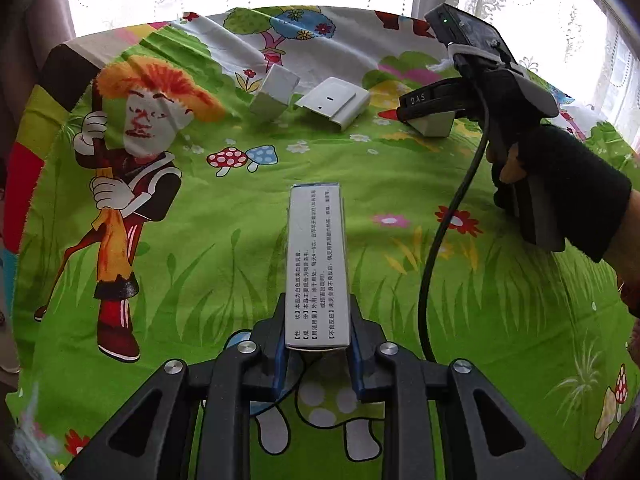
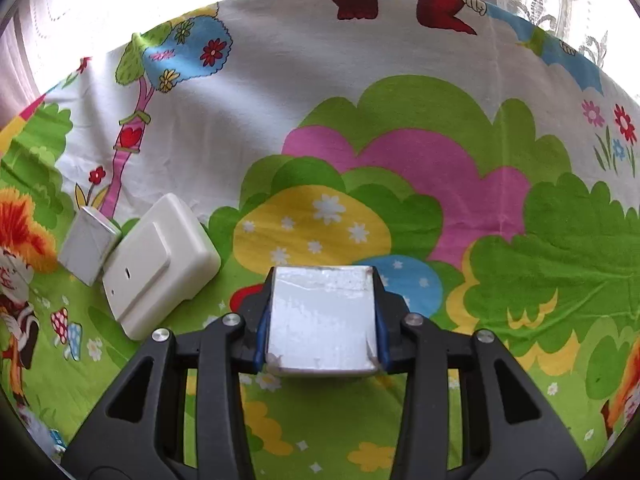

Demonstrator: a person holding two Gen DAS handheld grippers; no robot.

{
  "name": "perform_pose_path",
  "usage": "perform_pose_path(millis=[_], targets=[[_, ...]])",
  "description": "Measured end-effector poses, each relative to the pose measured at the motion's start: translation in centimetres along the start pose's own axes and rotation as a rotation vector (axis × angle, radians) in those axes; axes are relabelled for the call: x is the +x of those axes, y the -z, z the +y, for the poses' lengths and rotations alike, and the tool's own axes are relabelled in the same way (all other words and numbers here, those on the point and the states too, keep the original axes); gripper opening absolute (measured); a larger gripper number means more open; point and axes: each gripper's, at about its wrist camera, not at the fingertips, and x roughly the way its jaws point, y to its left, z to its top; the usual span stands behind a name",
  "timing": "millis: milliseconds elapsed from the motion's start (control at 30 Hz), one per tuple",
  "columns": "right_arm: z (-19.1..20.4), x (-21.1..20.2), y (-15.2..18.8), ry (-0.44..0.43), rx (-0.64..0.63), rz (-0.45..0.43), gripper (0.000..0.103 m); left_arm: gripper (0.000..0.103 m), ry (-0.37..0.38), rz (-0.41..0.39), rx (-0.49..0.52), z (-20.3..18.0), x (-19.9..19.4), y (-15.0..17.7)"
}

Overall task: Organize rigid objects
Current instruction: 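Carry the medicine box and white cube over to the cardboard box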

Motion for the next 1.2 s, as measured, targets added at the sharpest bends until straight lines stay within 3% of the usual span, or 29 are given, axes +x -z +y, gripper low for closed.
perform_pose_path(millis=[133, 233, 333, 467, 767, 1200], targets=[[2.2, -6.5, 5.3, -0.113, -0.068, -0.026, 0.044, 0.025, 0.024, 0.0, -0.01, 1.1, -0.6, 0.5], [2.2, -11.5, 9.5, -0.118, -0.106, -0.062, 0.044, 0.025, 0.031, -0.004, 0.017, 0.5, -0.8, 0.9], [2.5, -13.2, 9.6, -0.133, -0.061, -0.074, 0.044, 0.025, 0.023, -0.011, 0.067, -1.0, -1.2, 1.5], [3.6, -17.6, 13.7, -0.102, -0.053, -0.057, 0.044, 0.025, 0.039, -0.015, 0.126, -3.4, -2.4, 3.0], [3.1, -21.1, 19.8, -0.087, -0.01, -0.031, 0.044, 0.025, 0.12, -0.032, 0.2, -7.7, -5.2, 6.0], [-3.0, -27.4, 25.6, -0.032, 0.109, -0.066, 0.044, 0.025, 0.206, -0.081, 0.395, -15.9, -8.4, 8.9]])
